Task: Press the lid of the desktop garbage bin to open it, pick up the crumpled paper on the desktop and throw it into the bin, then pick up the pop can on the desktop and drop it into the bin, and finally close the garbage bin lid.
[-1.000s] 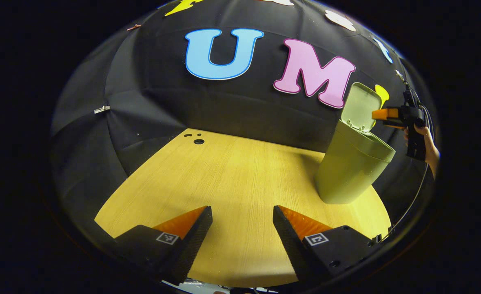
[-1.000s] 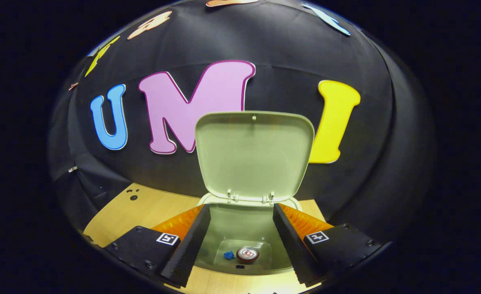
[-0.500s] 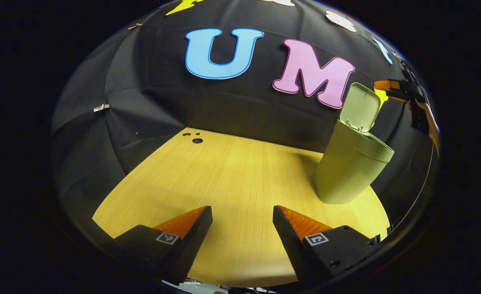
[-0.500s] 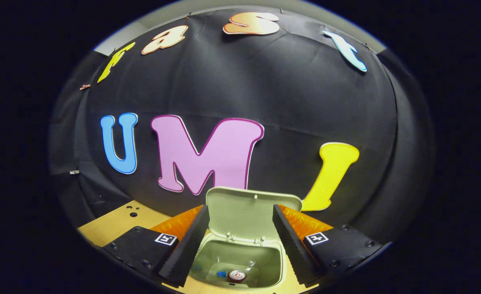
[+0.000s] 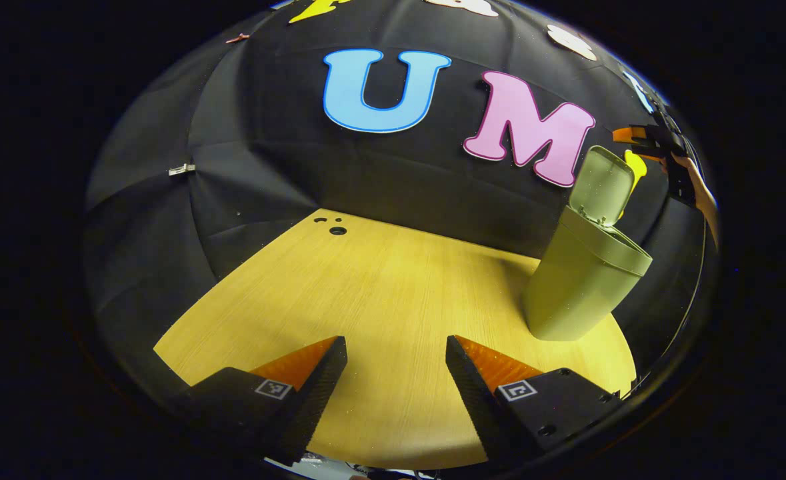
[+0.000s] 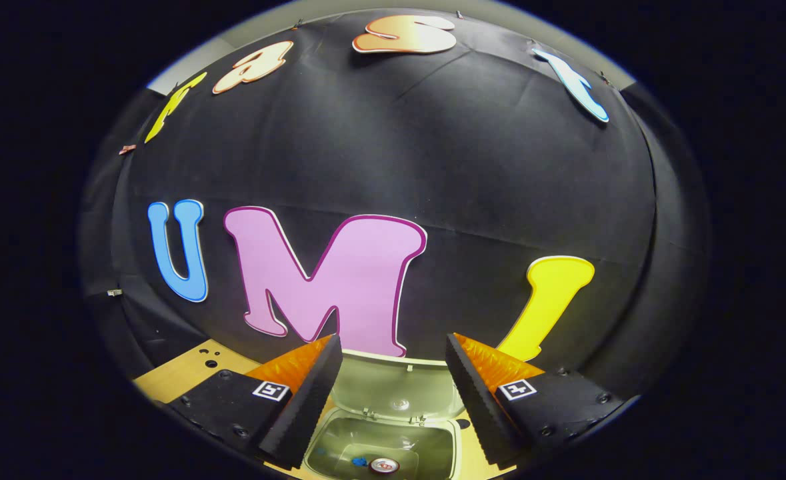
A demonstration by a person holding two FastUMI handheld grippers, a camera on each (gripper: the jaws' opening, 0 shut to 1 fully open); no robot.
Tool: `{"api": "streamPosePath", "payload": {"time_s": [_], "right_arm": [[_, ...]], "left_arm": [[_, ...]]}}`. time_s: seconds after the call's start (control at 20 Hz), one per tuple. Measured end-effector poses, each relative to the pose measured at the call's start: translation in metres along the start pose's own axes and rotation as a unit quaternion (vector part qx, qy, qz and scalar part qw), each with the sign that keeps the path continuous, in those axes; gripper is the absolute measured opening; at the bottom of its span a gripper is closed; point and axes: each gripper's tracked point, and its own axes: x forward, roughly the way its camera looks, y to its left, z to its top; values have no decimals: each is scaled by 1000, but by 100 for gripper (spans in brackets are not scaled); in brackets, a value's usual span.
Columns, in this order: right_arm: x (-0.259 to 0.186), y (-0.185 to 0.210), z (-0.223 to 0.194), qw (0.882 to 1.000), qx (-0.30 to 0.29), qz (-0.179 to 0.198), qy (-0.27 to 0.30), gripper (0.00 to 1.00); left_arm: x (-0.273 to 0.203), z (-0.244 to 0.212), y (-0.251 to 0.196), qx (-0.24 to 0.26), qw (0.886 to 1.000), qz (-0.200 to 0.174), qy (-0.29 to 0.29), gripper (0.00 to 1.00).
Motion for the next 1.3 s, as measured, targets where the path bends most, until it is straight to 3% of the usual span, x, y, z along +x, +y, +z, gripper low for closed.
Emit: {"api": "streamPosePath", "payload": {"time_s": [0.3, 0.7, 1.05, 1.3], "right_arm": [[38, -18, -10, 999, 26, -21, 14, 97], [51, -19, -36, 998, 45, -7, 50, 96], [33, -16, -44, 996, 72, 19, 52, 98], [-2, -10, -61, 996, 63, 21, 62, 98]], "left_arm": [[-8, -1, 13, -18, 999, 31, -3, 96], [-7, -3, 5, -27, 998, 51, -5, 96], [8, 3, -29, -18, 999, 47, -14, 96], [12, 14, -60, 15, 1000, 6, -20, 96]]}}
